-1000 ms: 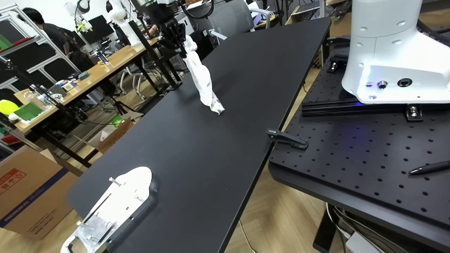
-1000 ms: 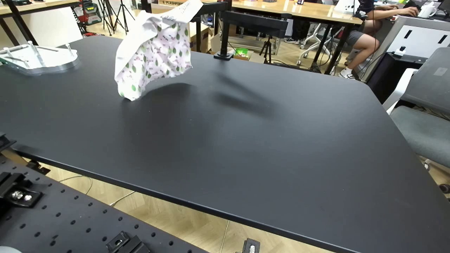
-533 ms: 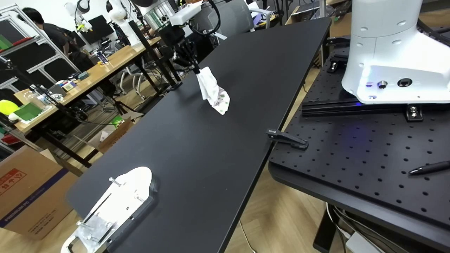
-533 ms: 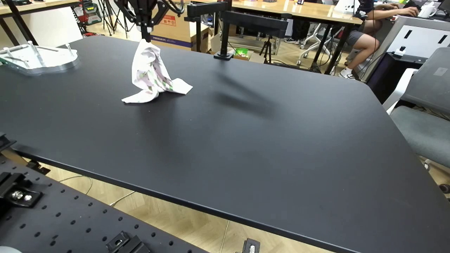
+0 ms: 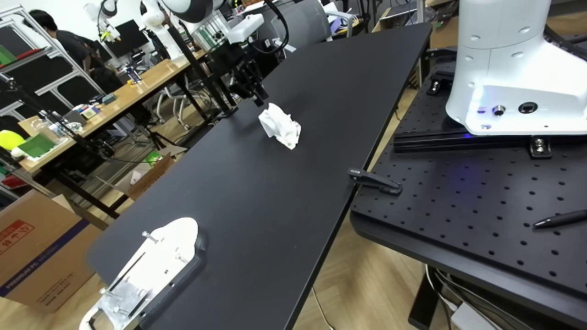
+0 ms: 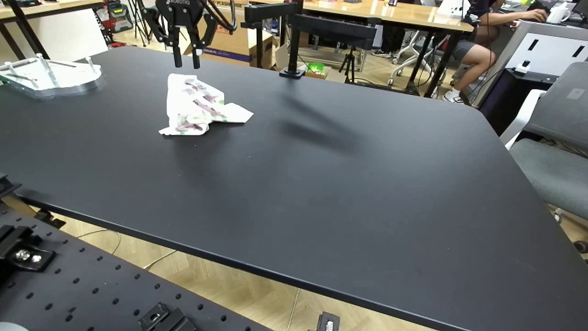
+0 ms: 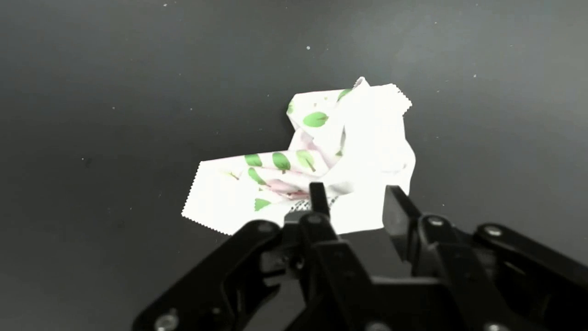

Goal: Put the towel on the table

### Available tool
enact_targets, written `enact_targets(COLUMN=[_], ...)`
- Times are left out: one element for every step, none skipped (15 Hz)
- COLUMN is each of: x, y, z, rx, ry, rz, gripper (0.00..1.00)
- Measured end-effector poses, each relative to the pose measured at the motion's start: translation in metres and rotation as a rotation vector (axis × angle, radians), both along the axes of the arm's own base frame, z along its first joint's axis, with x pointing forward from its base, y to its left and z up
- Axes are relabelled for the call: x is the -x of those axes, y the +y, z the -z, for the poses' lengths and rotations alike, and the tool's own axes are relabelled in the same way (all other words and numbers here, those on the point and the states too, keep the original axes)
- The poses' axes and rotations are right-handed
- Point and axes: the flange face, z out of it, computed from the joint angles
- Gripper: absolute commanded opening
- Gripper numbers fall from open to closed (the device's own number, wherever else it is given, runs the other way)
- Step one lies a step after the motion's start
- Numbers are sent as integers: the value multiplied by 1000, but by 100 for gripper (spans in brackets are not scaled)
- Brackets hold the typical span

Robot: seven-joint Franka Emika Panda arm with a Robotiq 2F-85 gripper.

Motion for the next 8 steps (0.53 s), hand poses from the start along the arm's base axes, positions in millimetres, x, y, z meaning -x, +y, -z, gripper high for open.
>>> enact_targets(x=[0, 0, 0, -1, -1, -2, -2, -1], y=[0, -1, -1, 0, 1, 2, 4, 6], z=[0, 0, 0, -1, -2, -3, -5, -6], rx=[5, 11, 15, 17, 18, 17, 18, 18], ry=[-3, -5, -7, -10, -17, -26, -31, -34], rz=[-6, -13, -18, -21, -25, -29, -35, -39], gripper=[74, 82, 88, 94, 99, 100, 100, 97])
